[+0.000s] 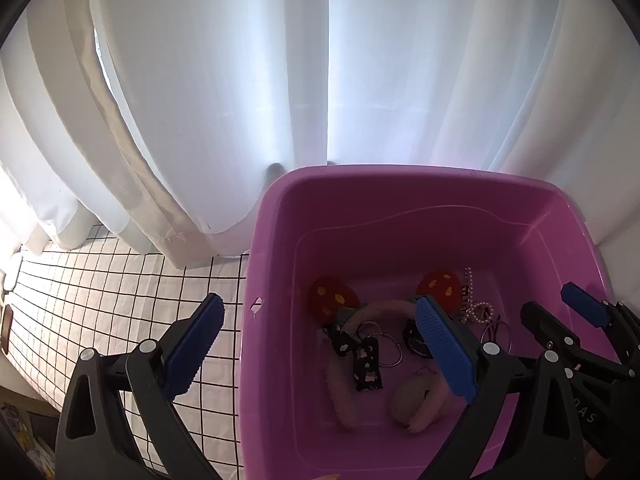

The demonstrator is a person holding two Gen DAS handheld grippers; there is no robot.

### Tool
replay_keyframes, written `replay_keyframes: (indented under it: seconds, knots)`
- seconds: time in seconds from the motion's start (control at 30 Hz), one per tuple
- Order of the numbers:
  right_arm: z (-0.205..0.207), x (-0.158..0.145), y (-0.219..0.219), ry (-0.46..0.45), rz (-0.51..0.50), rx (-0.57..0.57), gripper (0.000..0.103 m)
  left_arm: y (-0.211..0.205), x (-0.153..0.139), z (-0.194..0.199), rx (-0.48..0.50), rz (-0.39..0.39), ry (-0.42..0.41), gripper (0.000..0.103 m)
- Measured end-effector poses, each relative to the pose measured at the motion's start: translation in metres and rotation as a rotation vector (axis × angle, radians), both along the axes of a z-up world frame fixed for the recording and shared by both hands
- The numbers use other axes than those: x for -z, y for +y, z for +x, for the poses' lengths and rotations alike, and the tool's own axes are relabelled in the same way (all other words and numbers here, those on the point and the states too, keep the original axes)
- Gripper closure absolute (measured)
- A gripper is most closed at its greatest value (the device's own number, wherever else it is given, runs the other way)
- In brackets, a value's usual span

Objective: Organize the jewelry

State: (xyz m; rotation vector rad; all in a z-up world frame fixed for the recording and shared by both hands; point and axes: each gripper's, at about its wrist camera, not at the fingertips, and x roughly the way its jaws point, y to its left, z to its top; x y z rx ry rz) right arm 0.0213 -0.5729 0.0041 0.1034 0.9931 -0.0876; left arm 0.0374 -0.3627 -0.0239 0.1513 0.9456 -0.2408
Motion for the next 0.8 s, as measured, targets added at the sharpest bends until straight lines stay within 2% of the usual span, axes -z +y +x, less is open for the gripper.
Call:
replay_keyframes:
  seconds: [0.8]
  knots:
    - [0.0036,-0.0036,0.0048,0.0,-0.005,-0.008,0.039,0.006,-0.0041,0.0007,-0.006,0.004,-0.008,0.008]
